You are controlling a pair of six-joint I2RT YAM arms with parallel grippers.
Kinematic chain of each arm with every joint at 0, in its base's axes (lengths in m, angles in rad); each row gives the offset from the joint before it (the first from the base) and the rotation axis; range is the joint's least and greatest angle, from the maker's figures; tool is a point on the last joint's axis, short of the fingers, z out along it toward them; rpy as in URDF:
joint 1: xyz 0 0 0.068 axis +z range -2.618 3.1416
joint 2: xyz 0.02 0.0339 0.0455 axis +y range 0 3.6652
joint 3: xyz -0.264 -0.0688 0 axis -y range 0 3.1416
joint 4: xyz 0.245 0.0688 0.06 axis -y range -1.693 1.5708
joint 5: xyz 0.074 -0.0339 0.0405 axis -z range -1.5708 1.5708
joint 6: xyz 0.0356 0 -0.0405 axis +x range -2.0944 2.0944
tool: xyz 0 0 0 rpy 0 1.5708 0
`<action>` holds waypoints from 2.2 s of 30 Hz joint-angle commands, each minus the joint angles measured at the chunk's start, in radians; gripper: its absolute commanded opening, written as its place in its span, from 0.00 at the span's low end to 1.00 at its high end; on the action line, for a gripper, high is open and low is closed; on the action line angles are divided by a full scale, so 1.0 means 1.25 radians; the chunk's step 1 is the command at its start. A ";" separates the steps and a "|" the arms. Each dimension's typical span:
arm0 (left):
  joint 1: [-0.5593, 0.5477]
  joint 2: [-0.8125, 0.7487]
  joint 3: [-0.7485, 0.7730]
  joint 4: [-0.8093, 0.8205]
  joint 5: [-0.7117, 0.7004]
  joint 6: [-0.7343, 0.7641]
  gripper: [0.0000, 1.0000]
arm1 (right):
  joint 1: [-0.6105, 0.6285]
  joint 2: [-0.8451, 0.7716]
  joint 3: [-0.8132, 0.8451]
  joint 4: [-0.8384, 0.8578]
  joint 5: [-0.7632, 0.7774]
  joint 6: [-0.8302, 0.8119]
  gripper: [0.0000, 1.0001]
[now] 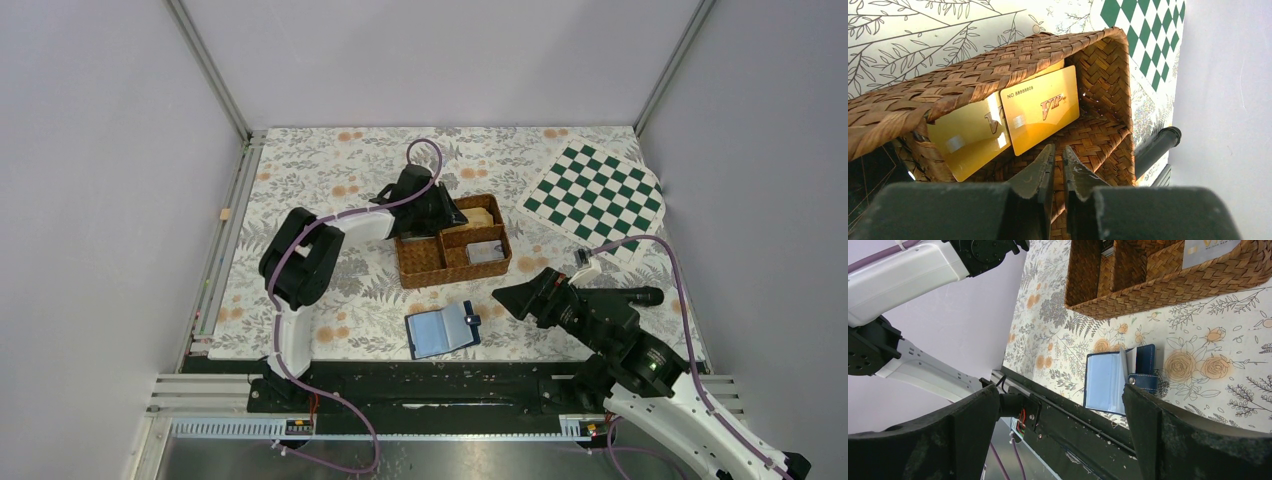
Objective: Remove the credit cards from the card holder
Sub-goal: Place the credit card in the storage box, then reset both arms
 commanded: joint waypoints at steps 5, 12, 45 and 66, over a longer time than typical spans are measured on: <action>-0.001 -0.016 0.044 -0.029 -0.001 0.036 0.20 | -0.003 0.004 0.029 0.018 0.022 -0.014 0.99; -0.005 -0.108 0.073 -0.078 0.036 0.074 0.32 | -0.003 0.031 0.028 0.018 0.021 -0.017 0.99; -0.010 -1.023 -0.460 -0.372 -0.146 0.243 0.99 | -0.003 0.126 0.244 -0.299 0.255 -0.178 1.00; -0.011 -1.152 -0.529 -0.361 -0.121 0.164 0.99 | -0.003 0.090 0.258 -0.300 0.243 -0.140 0.99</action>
